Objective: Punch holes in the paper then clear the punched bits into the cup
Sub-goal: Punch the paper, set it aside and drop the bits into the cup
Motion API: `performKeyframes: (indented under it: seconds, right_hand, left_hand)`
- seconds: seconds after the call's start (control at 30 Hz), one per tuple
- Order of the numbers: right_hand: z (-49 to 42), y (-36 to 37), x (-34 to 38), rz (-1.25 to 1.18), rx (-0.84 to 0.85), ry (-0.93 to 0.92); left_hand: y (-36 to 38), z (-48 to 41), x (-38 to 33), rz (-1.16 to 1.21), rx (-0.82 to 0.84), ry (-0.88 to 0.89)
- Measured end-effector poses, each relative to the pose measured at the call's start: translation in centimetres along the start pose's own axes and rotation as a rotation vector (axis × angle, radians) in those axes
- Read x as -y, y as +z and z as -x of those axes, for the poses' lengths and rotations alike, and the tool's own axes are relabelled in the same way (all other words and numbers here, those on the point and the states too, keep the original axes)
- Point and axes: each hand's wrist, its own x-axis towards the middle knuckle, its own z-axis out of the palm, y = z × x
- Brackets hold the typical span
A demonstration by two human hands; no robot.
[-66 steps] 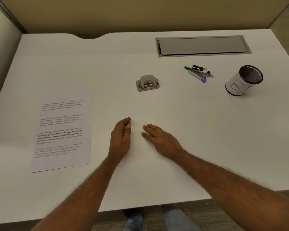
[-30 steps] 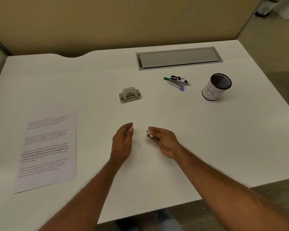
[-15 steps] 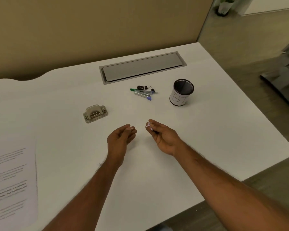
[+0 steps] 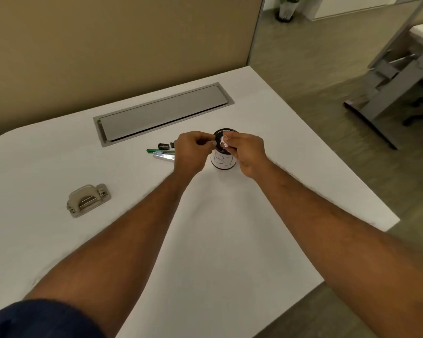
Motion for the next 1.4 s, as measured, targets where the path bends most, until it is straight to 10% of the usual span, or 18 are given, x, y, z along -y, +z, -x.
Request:
performKeyframes:
  seconds: [0.17,0.37,0.87,1.4]
  right_hand:
    - [-3.6,-0.7,1.1,0.818,-0.070,-0.375]
    - [-5.2,-1.0,1.5,1.222,0.003,-0.468]
    - [-5.6,-0.7,3.9,1.393,0.122,-0.506]
    - [-4.9,-0.7,4.1,1.424,0.196,-0.460]
  left_hand:
    - [1.9,-3.6,-1.1,-0.389,0.114,0.207]
    - [2.6,-5.4,-0.8,-0.672,0.217,0.312]
    - [2.2,-7.2,-1.6,-0.812,0.310,0.386]
    - [-0.2,-5.7,-1.3,-0.462,0.404,0.299]
